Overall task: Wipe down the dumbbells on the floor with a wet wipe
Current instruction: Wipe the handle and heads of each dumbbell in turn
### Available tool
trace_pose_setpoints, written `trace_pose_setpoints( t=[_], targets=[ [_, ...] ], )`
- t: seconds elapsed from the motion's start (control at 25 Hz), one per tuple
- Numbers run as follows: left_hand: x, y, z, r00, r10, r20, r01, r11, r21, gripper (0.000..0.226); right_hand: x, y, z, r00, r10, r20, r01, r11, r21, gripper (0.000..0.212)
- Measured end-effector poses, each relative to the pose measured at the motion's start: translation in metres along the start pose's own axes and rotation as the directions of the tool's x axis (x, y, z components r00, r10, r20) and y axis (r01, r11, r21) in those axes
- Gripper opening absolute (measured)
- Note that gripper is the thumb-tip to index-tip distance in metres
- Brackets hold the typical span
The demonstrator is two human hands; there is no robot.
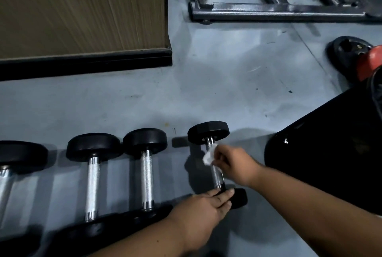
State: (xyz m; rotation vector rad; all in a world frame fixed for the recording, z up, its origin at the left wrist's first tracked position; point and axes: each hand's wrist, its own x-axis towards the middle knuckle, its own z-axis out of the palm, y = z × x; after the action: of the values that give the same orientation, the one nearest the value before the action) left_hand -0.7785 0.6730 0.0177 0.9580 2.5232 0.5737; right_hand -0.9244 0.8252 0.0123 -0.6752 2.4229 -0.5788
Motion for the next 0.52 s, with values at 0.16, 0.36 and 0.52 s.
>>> trace_pose_setpoints(
  t=[0.16,0.36,0.52],
  targets=[
    [0.001,-0.01,0.018,0.992,-0.004,-0.122,-0.017,0.985,-0.17,0.056,-0.031,0.006,0.001,0.976,0.023,0.217,-0.051,0.991,0.124,0.016],
    [0.002,-0.007,0.015,0.977,-0.011,-0.211,-0.016,0.992,-0.125,0.05,0.023,-0.006,-0.003,0.995,0.07,-0.068,-0.063,0.993,0.102,0.021],
    [0.003,-0.008,0.024,0.986,0.03,-0.164,-0.048,0.992,-0.113,0.049,-0.004,0.004,0.011,0.998,0.056,0.016,-0.058,0.985,0.164,0.02]
  ],
)
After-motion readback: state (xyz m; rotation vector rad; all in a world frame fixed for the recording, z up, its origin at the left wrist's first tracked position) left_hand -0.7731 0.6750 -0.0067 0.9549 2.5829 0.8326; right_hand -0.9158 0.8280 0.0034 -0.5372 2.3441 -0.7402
